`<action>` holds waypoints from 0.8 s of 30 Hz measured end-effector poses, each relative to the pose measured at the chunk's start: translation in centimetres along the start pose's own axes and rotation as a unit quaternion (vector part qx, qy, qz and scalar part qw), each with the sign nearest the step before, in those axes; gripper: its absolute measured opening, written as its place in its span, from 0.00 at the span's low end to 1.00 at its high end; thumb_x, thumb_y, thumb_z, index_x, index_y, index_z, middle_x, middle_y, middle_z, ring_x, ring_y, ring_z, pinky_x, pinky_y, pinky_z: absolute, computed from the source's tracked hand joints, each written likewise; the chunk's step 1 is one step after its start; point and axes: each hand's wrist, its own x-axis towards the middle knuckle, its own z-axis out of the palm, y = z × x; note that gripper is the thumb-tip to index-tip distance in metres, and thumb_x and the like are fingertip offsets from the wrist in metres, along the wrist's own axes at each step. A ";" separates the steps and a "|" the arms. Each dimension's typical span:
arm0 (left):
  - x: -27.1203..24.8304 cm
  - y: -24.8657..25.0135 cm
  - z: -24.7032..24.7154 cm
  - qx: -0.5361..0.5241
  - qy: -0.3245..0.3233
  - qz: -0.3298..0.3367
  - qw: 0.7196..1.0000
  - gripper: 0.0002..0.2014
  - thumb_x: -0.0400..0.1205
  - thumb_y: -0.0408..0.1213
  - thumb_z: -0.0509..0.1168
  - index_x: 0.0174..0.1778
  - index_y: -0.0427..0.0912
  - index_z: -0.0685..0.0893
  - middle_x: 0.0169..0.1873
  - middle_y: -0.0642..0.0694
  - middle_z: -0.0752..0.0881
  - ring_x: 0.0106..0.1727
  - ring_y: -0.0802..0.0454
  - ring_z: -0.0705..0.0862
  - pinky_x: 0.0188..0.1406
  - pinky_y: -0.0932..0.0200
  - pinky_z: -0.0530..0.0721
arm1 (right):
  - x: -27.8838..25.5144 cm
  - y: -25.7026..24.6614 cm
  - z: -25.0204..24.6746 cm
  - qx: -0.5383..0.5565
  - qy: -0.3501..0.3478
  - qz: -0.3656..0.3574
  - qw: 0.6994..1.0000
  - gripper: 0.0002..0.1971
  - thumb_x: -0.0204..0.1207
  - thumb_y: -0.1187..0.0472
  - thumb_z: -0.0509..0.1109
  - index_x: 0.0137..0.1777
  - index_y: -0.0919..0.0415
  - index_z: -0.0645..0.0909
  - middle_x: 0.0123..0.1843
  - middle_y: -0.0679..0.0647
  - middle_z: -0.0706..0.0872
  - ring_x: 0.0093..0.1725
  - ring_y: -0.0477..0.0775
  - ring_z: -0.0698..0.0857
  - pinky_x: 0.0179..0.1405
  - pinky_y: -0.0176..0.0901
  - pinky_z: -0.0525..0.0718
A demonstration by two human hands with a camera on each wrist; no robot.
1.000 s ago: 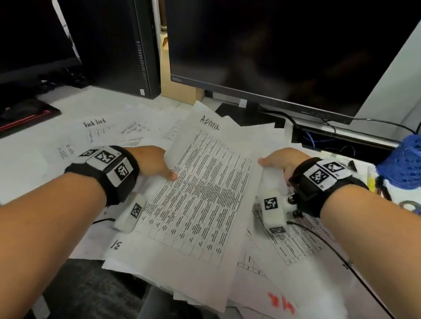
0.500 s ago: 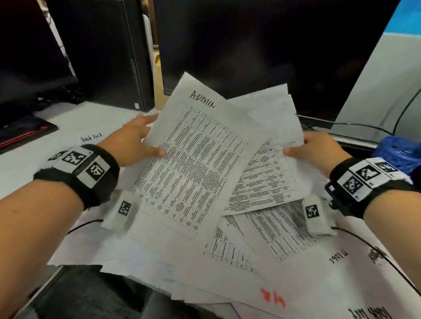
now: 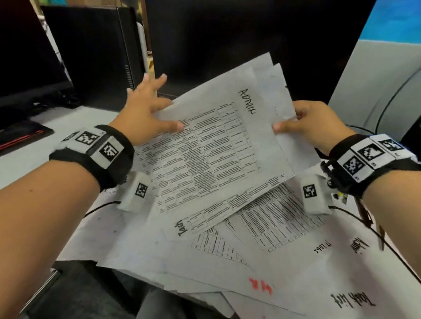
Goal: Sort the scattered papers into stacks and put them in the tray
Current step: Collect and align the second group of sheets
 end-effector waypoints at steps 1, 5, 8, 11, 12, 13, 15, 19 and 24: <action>0.1 -0.2 -0.1 -0.014 0.000 0.000 1.000 0.20 0.73 0.49 0.74 0.61 0.50 0.85 0.83 0.55 0.55 0.84 0.52 0.42 0.81 0.36 0.38 | 0.0 0.2 -0.1 0.001 -0.002 0.006 1.000 0.11 0.66 0.63 0.80 0.47 0.51 0.88 0.44 0.46 0.91 0.40 0.42 0.90 0.42 0.36 0.86; -0.2 -0.2 0.4 -0.098 -0.021 -0.040 0.994 0.13 0.73 0.46 0.75 0.52 0.54 0.84 0.57 0.58 0.85 0.57 0.57 0.83 0.63 0.47 0.80 | -0.1 0.4 0.3 0.023 0.012 0.007 1.000 0.14 0.67 0.64 0.80 0.53 0.64 0.86 0.51 0.58 0.91 0.49 0.57 0.90 0.56 0.57 0.87; -0.4 0.2 1.2 -0.091 -0.017 -0.052 0.994 0.17 0.74 0.41 0.75 0.53 0.57 0.76 0.42 0.57 0.87 0.44 0.62 0.85 0.45 0.56 0.82 | 0.5 0.8 0.8 0.043 0.032 0.018 0.998 0.23 0.66 0.50 0.80 0.52 0.68 0.82 0.52 0.61 0.90 0.50 0.62 0.89 0.56 0.59 0.86; -0.5 -0.4 0.9 -0.114 0.030 -0.098 0.988 0.31 0.74 0.37 0.75 0.65 0.67 0.70 0.43 0.56 0.87 0.44 0.59 0.85 0.49 0.54 0.80 | 1.3 1.7 1.5 0.071 0.034 0.107 0.991 0.28 0.71 0.31 0.65 0.49 0.57 0.82 0.50 0.56 0.88 0.52 0.59 0.87 0.58 0.58 0.84; -0.6 -0.7 0.6 -0.120 0.035 -0.120 0.985 0.31 0.74 0.37 0.75 0.68 0.66 0.70 0.46 0.55 0.87 0.45 0.59 0.84 0.53 0.53 0.80 | 1.4 2.5 1.4 0.086 0.017 0.170 0.982 0.28 0.74 0.29 0.59 0.50 0.55 0.82 0.49 0.56 0.88 0.51 0.59 0.88 0.54 0.56 0.84; -0.8 -1.2 0.4 -0.126 0.032 -0.146 0.981 0.28 0.75 0.36 0.74 0.68 0.62 0.74 0.49 0.54 0.86 0.45 0.58 0.84 0.54 0.52 0.81 | 1.3 3.5 1.4 0.086 -0.021 0.228 0.970 0.30 0.75 0.29 0.54 0.52 0.55 0.81 0.49 0.57 0.89 0.49 0.59 0.88 0.49 0.52 0.83; -1.4 -2.1 0.1 -0.137 0.030 -0.186 0.972 0.18 0.77 0.35 0.72 0.61 0.54 0.82 0.50 0.51 0.86 0.42 0.56 0.83 0.47 0.58 0.80 | 0.7 5.8 1.1 0.036 -0.090 0.318 0.943 0.31 0.75 0.30 0.56 0.55 0.57 0.82 0.49 0.59 0.89 0.42 0.57 0.86 0.43 0.48 0.80; -3.3 -4.7 1.3 -0.095 0.019 -0.286 0.953 0.12 0.80 0.38 0.69 0.59 0.44 0.84 0.50 0.44 0.86 0.42 0.48 0.82 0.43 0.63 0.76 | -0.3 9.6 1.5 -0.168 -0.146 0.359 0.906 0.31 0.61 0.35 0.77 0.53 0.61 0.84 0.47 0.56 0.90 0.45 0.56 0.88 0.48 0.49 0.87; -5.6 -7.4 5.1 -0.096 -0.058 -0.393 0.913 0.19 0.79 0.36 0.69 0.62 0.29 0.81 0.60 0.30 0.83 0.61 0.32 0.82 0.62 0.44 0.81 | -0.9 8.6 3.1 -0.220 -0.232 0.380 0.868 0.32 0.54 0.46 0.86 0.53 0.66 0.83 0.41 0.60 0.86 0.32 0.55 0.84 0.32 0.40 0.80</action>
